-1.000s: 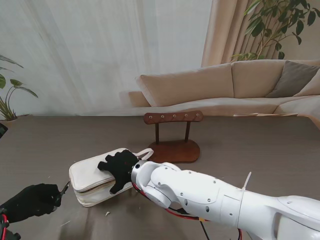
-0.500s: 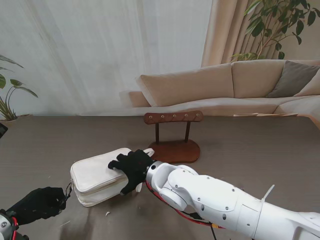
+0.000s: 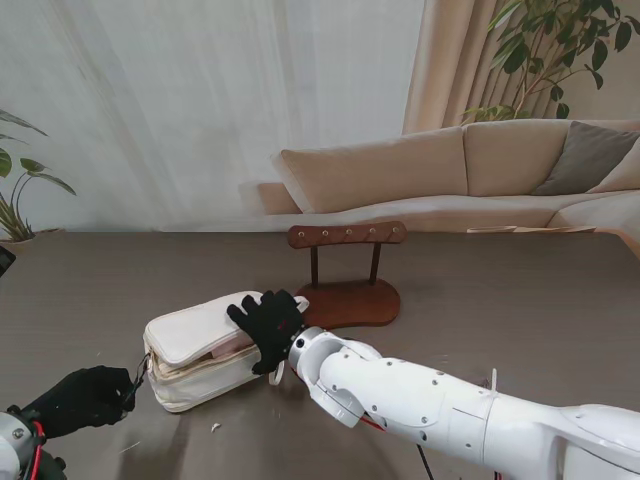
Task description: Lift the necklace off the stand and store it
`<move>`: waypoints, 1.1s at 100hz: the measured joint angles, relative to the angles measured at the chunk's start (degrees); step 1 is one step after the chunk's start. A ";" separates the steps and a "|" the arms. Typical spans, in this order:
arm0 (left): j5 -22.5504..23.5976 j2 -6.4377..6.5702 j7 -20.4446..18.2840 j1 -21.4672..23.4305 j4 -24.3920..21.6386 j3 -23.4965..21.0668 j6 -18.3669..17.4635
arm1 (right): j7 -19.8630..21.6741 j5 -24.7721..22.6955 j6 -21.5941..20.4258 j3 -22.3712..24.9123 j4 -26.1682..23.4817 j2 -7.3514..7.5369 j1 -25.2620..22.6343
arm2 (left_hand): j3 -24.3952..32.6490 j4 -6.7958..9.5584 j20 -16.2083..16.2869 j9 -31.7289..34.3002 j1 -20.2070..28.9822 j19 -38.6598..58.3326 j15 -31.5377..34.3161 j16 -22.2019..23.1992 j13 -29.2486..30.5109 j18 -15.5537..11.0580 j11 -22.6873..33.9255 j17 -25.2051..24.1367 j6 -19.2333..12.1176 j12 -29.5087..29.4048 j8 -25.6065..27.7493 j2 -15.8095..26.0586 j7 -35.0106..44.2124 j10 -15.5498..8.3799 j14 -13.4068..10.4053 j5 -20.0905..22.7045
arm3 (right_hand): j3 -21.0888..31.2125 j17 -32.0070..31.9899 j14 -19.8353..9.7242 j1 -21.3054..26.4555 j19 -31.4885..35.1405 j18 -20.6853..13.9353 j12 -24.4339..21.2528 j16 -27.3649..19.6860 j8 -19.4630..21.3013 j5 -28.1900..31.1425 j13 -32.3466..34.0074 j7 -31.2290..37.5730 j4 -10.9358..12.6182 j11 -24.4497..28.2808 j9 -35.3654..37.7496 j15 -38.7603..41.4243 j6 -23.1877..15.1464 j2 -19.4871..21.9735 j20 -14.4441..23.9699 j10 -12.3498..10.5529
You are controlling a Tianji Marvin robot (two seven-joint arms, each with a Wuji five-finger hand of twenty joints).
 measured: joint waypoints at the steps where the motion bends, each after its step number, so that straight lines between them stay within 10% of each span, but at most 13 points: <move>1: 0.00 0.00 0.00 0.00 0.01 0.02 0.00 | 0.06 0.05 0.00 -0.04 0.02 -0.06 0.04 | 0.00 0.00 0.00 0.00 0.00 0.00 0.00 0.00 0.00 0.00 0.00 0.00 0.00 0.00 0.00 0.00 0.00 0.00 0.00 0.00 | 0.45 0.00 -0.01 0.30 0.21 0.00 0.00 0.00 0.07 0.00 0.01 0.41 0.00 0.01 0.24 0.01 0.15 0.00 0.00 0.17; 35: -0.24 -0.05 0.29 0.36 -0.02 0.16 0.62 | -10.61 0.21 0.95 -1.80 8.43 -4.86 0.78 | -0.11 0.00 0.00 0.00 0.00 0.00 0.00 0.00 0.00 0.00 0.00 -0.02 -0.09 0.00 0.00 0.00 0.00 0.00 0.02 0.00 | -4.75 0.99 -5.54 13.13 16.09 -3.14 0.80 4.69 6.47 16.91 22.60 6.29 -0.26 1.02 26.75 9.92 -1.08 -7.16 0.00 -1.84; 44: -0.65 -0.13 0.70 0.70 -0.13 -0.24 0.42 | -13.52 0.23 1.36 -2.03 10.50 -6.20 0.77 | -0.12 0.00 0.00 0.00 0.00 0.00 0.00 0.00 0.00 0.00 0.00 -0.02 -0.11 -0.03 0.00 0.00 0.00 0.00 0.03 0.00 | -11.28 1.01 -6.79 16.28 20.87 -4.41 1.85 7.16 2.13 24.15 29.74 6.29 -2.34 0.30 37.23 11.53 -1.81 -10.21 -0.01 -1.84; 54: -1.16 -0.21 1.10 0.93 -0.17 -0.51 0.41 | -16.24 2.04 1.23 -1.47 12.67 -7.66 0.22 | -0.12 0.00 0.00 0.00 0.00 0.00 -0.06 0.00 0.00 0.00 0.00 -0.02 -0.12 -0.09 0.00 0.00 0.00 0.00 0.06 0.00 | 9.88 1.04 -6.90 11.73 25.76 -4.55 4.91 9.09 -3.74 29.06 34.81 6.52 -20.79 -0.35 45.36 13.44 -1.94 -18.53 -0.01 -1.81; 82: -2.13 -0.47 1.78 1.73 -0.38 -1.25 0.32 | -15.77 4.69 -2.81 1.73 11.80 -7.32 -1.19 | -0.50 0.00 0.00 0.00 0.05 0.00 -0.22 0.00 0.00 0.04 0.00 -0.03 -0.13 -0.66 0.00 0.00 0.00 0.00 0.24 0.00 | 10.06 1.05 -5.72 14.98 37.16 -4.57 19.02 18.55 3.09 29.68 35.47 7.21 -23.32 2.90 49.43 25.91 0.27 -18.94 6.96 -1.32; 87: -2.29 -0.52 1.78 1.85 -0.47 -1.42 0.25 | -14.73 4.97 -3.35 2.43 10.01 -6.46 -1.61 | -0.53 0.00 0.00 0.00 0.05 0.00 -0.46 0.00 0.00 0.05 0.00 -0.03 -0.13 -0.68 0.00 0.01 0.00 0.00 0.28 0.00 | 15.41 1.05 -5.43 15.38 38.53 -4.57 20.70 19.99 6.32 30.00 35.47 7.21 -24.79 5.08 50.08 30.01 0.54 -18.93 8.47 -1.32; 95: -2.55 -0.57 1.68 1.98 -0.69 -1.78 0.01 | -14.68 5.13 -3.99 3.41 8.13 -5.38 -2.52 | -0.59 0.00 0.00 0.00 0.05 0.00 -0.76 0.00 0.00 0.08 0.00 -0.04 -0.20 -0.70 0.00 0.02 0.00 0.00 0.32 0.00 | 22.16 1.09 -7.90 15.63 40.08 -4.56 23.12 28.10 7.78 30.40 40.92 7.21 -25.67 9.51 51.89 58.58 0.62 -18.87 11.09 -1.09; 110: -3.18 -0.68 1.63 2.26 -1.36 -2.76 -0.83 | -14.94 5.21 -4.67 6.01 4.52 -3.57 -5.07 | -0.61 0.00 -0.01 0.00 0.05 0.00 -0.80 0.00 0.00 0.11 0.00 -0.05 -0.32 -0.72 0.00 0.02 0.00 0.00 0.34 0.01 | 32.79 1.14 -8.54 18.42 41.57 -4.55 26.80 31.88 9.83 34.10 43.29 7.21 -24.72 14.94 55.30 66.87 -0.87 -16.83 12.75 -2.77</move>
